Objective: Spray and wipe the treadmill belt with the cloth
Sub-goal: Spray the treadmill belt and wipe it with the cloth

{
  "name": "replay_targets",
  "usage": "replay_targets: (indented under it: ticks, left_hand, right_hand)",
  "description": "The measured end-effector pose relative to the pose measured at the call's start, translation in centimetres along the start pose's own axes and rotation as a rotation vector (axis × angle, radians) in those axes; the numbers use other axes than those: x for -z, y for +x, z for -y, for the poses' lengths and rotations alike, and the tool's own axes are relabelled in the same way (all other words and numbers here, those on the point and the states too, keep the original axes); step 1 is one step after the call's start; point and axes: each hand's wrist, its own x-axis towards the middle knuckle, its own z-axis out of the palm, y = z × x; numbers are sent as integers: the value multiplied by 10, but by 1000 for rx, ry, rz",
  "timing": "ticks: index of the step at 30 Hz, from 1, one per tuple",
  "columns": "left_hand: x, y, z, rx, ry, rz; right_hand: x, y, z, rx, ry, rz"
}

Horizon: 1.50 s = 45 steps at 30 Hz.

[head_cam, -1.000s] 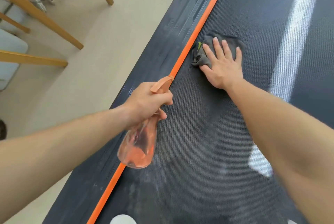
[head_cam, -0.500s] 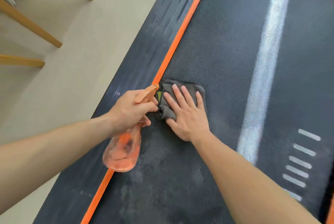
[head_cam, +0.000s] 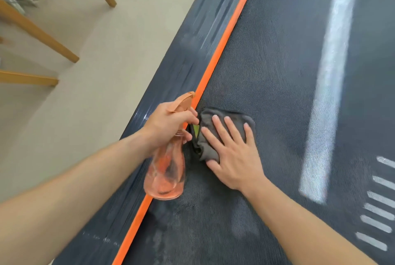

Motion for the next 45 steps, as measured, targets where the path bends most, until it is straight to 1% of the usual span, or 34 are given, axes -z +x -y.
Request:
replay_targets:
  ticks: [2,6,9,12,15,16,18,22,24,25,26,27,28,30,31,32,34,37,39,41,42,43,44,45]
  left_hand:
    - [3,3,0,-4,-41,-11]
    - [5,13,1,-22,-95,-22]
    - [5,20,0,-34,-110,-26]
    - [3,24,0,-52,-122,-29]
    - [-1,24,2,-64,-79,-53]
    - [-2,24,2,-60,-74,-63]
    - [-5,23,0,-53,-67,-75]
    - [-12,23,-4,-100,-36,-82]
    - [-13,23,-3,-125,-7,-94]
    - [-13,23,-2,-133,-9,-93]
    - [-11,22,-1,-133,-23,-84]
    - [-10,21,-1,-129,-43,-66]
    - [-8,20,-1,-121,-59,-50]
    - [-2,16,0,-116,-43,-21]
    - [0,13,1,-114,-36,-7]
    - [1,11,2,-114,-32,6]
    - [0,4,1,-104,-8,29]
    - [-7,-2,1,-70,24,64]
    - [-14,-4,2,-46,20,79]
    - [-20,-3,3,-36,23,91]
    - [-23,-2,3,-29,37,98]
    - [-26,-1,4,-21,48,107]
    - [-29,0,4,-15,56,122]
    - [-33,1,5,-12,59,138]
  right_hand:
    - [7,24,-15,0,-33,-13]
    - [36,103,-53,-173,-25,-61]
    - [56,146,-77,-197,-13,-61]
    - [58,153,-74,-215,-8,-75]
    - [48,139,-50,-244,49,-138]
    - [44,130,-42,-221,57,-152]
    - [33,104,-24,-120,38,-164]
    - [6,42,7,192,45,-110]
    - [0,32,3,346,11,-64]
    - [1,36,-7,384,-21,-46]
    - [5,44,-18,372,-51,-34]
    - [11,57,-31,305,-71,-43]
    - [20,72,-45,178,-71,-65]
    - [40,99,-72,-137,-3,-89]
    - [46,107,-81,-244,39,-94]
    - [48,109,-84,-292,54,-101]
    - [40,92,-72,-265,30,-124]
    - [9,17,-29,-120,-37,-126]
    - [-14,-38,-6,15,-60,-81]
    - [-24,-66,-8,164,-71,-52]
    - [-23,-66,-18,201,-79,-37]
    - [-22,-58,-31,186,-101,-47]
    - [-18,-45,-46,104,-108,-76]
    - [-11,-30,-62,-35,-93,-115]
